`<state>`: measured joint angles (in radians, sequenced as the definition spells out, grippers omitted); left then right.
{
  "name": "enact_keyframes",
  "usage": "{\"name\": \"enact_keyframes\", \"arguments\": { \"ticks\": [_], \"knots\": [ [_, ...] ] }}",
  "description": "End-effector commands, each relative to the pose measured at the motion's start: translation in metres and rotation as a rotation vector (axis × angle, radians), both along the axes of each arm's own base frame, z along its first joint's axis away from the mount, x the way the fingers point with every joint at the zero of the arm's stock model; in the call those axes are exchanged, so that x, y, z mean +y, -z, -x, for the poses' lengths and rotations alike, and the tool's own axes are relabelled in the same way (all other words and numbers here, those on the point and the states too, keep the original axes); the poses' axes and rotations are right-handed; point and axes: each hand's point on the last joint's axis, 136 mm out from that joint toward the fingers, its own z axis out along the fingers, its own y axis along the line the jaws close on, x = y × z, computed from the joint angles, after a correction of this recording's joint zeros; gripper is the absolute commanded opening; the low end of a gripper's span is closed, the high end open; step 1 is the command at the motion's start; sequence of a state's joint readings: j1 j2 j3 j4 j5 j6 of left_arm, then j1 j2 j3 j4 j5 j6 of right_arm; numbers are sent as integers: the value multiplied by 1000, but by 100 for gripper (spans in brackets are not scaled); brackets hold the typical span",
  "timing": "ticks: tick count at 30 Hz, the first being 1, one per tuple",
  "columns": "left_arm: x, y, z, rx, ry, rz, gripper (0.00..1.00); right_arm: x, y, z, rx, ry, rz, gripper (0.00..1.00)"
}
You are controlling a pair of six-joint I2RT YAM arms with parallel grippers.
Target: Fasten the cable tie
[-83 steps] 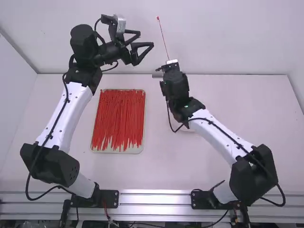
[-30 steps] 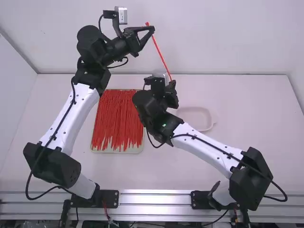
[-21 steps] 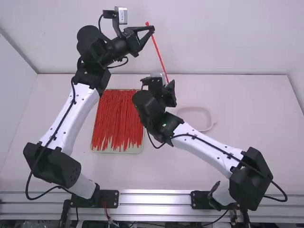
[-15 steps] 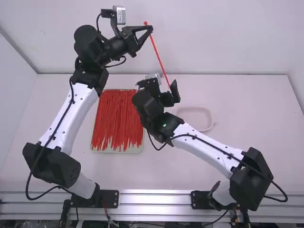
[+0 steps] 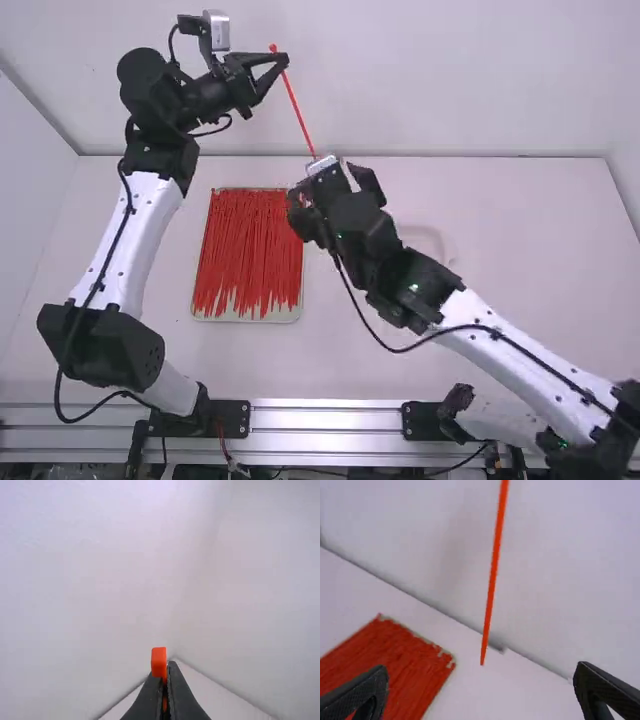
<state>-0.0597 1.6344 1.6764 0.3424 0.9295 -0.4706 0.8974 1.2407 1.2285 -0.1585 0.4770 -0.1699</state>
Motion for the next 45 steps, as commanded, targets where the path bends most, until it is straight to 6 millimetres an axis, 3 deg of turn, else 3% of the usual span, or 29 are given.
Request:
{"name": "enact_keyframes", "arguments": {
  "ticks": [1, 7, 9, 16, 22, 33, 45],
  "knots": [
    [-13, -8, 24, -76, 119, -54, 2, 5, -32, 21, -42, -148, -39, 98],
    [-28, -6, 61, -192, 320, -134, 2, -22, -60, 47, -73, -321, -86, 98],
    [-28, -6, 65, -203, 339, -142, 2, -28, -65, 48, -79, -348, -103, 98],
    [-32, -3, 73, -207, 388, -154, 2, -72, -92, 28, -128, -395, -210, 99],
    [-39, 5, 83, -236, 447, -185, 2, -95, -96, 9, -94, -545, -313, 98],
    [-62, 4, 83, -264, 460, -167, 2, -95, -68, -12, 41, -892, -404, 100],
    [-64, 22, 69, -200, 479, -165, 2, -53, -28, -21, 122, -1035, -408, 98]
  ]
}}
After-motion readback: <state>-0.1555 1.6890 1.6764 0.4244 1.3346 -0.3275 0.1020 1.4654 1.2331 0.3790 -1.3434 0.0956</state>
